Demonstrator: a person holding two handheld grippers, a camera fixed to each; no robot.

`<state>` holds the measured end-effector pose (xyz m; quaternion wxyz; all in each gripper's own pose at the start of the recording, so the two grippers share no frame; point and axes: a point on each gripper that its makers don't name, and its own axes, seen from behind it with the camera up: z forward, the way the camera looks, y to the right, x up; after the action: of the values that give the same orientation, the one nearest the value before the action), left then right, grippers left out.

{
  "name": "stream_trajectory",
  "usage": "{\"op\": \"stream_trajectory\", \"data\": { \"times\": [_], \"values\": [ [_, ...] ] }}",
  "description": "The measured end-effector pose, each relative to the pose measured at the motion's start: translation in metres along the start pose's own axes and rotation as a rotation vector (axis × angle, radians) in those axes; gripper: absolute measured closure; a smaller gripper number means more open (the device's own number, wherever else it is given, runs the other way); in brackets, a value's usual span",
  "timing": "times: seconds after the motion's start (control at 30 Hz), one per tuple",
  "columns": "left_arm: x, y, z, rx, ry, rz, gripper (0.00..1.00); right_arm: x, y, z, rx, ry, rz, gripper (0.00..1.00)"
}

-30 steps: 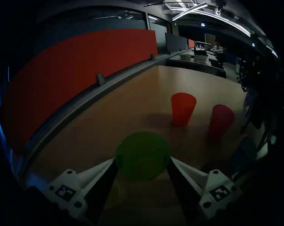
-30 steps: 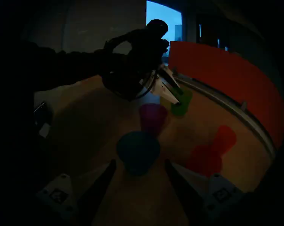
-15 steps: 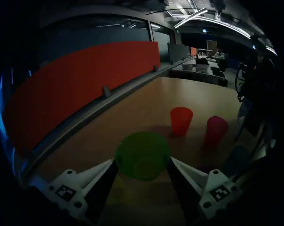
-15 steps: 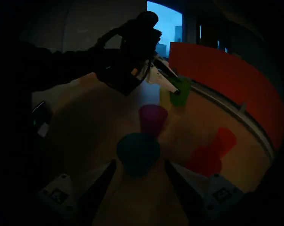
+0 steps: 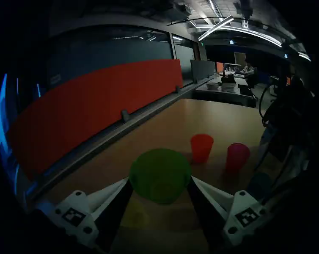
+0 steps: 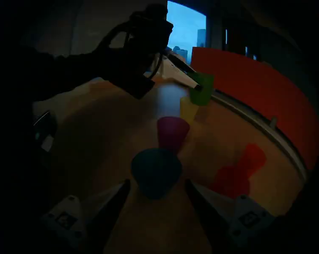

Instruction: Pour water

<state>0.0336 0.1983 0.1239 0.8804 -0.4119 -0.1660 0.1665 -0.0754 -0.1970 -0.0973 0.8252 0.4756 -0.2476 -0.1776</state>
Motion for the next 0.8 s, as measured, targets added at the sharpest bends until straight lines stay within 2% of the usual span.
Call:
{"op": "stream_trajectory", "data": {
  "times": [0.37, 0.8],
  "values": [
    [0.012, 0.002, -0.017, 0.012, 0.037, -0.008, 0.14, 0.003, 0.002, 0.014, 0.005, 0.004, -0.008, 0.05],
    [0.016, 0.0, -0.032, 0.02, 0.051, -0.008, 0.14, 0.006, 0.0, 0.034, 0.022, 0.004, -0.017, 0.06]
  ]
}}
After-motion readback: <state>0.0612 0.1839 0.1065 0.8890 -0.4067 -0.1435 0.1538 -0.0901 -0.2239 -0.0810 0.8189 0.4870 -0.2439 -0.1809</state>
